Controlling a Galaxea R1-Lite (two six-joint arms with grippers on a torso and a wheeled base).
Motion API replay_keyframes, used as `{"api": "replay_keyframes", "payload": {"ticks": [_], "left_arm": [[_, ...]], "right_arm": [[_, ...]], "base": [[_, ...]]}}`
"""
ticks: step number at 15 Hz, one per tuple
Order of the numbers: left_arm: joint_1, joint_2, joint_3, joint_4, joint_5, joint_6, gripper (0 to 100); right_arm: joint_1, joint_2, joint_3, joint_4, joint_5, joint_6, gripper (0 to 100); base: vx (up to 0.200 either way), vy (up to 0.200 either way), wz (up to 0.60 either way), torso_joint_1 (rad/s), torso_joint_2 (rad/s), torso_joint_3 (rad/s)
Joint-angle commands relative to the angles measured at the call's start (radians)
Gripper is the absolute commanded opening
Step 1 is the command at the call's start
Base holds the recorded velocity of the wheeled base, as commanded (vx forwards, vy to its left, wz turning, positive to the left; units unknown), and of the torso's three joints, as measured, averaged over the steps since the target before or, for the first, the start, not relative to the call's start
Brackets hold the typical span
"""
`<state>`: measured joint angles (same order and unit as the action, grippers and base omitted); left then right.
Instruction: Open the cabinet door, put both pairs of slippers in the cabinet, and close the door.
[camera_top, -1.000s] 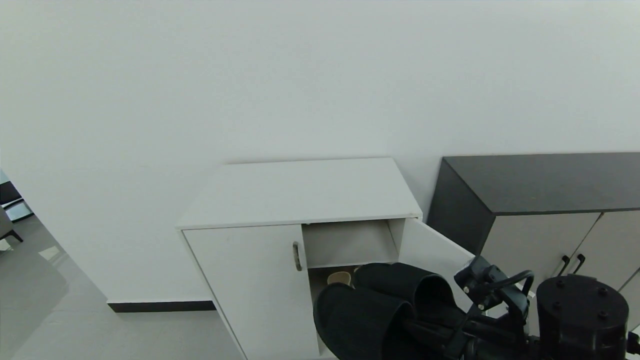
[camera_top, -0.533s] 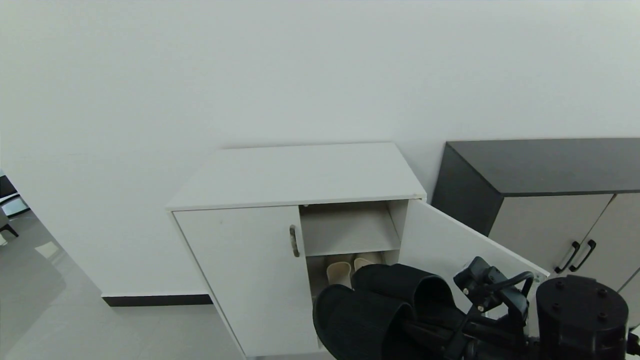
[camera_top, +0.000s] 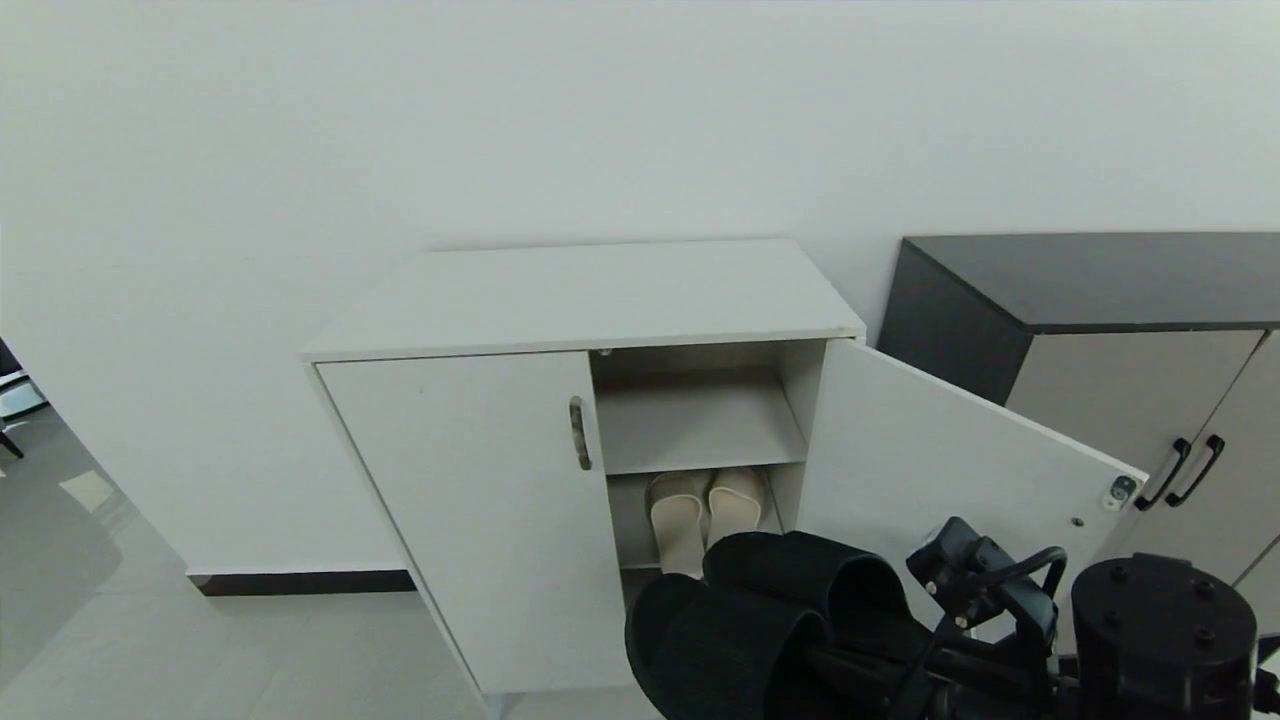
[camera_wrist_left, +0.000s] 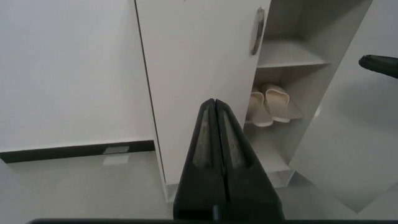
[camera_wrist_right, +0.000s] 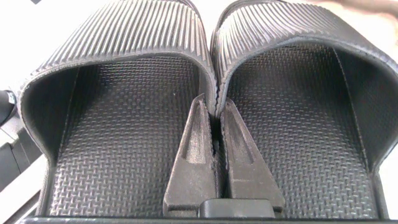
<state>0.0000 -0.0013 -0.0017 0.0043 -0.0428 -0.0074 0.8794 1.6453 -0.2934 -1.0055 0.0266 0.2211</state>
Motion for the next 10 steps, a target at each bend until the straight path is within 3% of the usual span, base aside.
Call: {"api": "replay_keyframes", "payload": {"ticks": [1,8,10], "left_arm": [[0.0,0.001,0.0,0.0,0.0,0.0,0],[0.0,0.001,0.0,-0.001,0.0,-0.002,0],[0.0,0.001,0.0,0.0,0.0,-0.005,0]], "right_arm": [[0.001,0.002,0.0,-0.001,0.003,0.0,0],[0.007,0.001,0.007,-0.001,0.007,-0.037,0],[0.063,0.014,-0.132,0.085,-0.139,-0.063,0]], "base": [[0.0,0.0,0.0,-0.217,0.51,0.276],[0.0,0.0,0.0,-0.197,0.48,0.28],[0.0,0.0,0.0,-0.073,0.18,0.119]]}}
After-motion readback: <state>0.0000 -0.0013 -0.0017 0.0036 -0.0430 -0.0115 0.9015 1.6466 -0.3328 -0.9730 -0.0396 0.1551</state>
